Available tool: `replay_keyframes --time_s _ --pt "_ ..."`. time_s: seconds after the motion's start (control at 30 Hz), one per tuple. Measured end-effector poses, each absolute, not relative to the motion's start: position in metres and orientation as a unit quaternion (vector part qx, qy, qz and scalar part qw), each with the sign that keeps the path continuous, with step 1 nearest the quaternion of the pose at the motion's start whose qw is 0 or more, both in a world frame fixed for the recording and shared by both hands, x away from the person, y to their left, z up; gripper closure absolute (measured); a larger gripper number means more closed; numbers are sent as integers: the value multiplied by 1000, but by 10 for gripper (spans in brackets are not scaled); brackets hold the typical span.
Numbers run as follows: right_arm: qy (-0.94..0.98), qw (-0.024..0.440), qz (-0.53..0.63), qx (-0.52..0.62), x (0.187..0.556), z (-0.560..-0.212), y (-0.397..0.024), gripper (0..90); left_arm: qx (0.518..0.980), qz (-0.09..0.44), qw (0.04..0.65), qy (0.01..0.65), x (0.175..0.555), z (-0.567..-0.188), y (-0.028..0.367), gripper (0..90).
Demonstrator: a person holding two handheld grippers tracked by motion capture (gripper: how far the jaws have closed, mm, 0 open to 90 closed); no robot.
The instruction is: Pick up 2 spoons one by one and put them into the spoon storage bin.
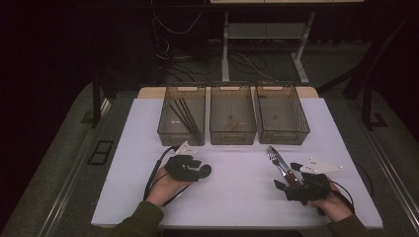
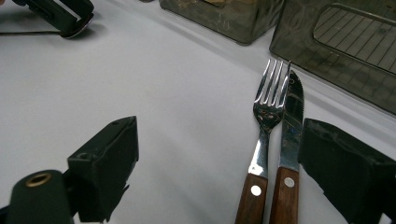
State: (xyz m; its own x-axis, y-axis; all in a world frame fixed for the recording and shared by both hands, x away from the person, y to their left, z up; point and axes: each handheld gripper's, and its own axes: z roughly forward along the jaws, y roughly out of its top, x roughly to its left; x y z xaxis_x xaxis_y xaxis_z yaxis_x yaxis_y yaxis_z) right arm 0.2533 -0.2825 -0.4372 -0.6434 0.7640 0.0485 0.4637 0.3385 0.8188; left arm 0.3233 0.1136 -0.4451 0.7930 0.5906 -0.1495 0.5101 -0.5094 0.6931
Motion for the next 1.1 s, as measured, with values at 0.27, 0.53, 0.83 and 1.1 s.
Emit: replay_keyframes --time_s 0.27,0.53,0.83,1.1 --pt "799 176 428 384 254 -437 -283 127 873 60 372 309 322 -446 111 526" --pt "799 175 428 385 253 -437 -283 127 882 77 357 297 318 -445 106 553" --pt "799 175 428 384 253 -437 -283 127 891 82 345 284 313 -443 99 627" --pt "799 176 428 384 254 -437 -283 127 894 88 341 276 311 -439 98 728"
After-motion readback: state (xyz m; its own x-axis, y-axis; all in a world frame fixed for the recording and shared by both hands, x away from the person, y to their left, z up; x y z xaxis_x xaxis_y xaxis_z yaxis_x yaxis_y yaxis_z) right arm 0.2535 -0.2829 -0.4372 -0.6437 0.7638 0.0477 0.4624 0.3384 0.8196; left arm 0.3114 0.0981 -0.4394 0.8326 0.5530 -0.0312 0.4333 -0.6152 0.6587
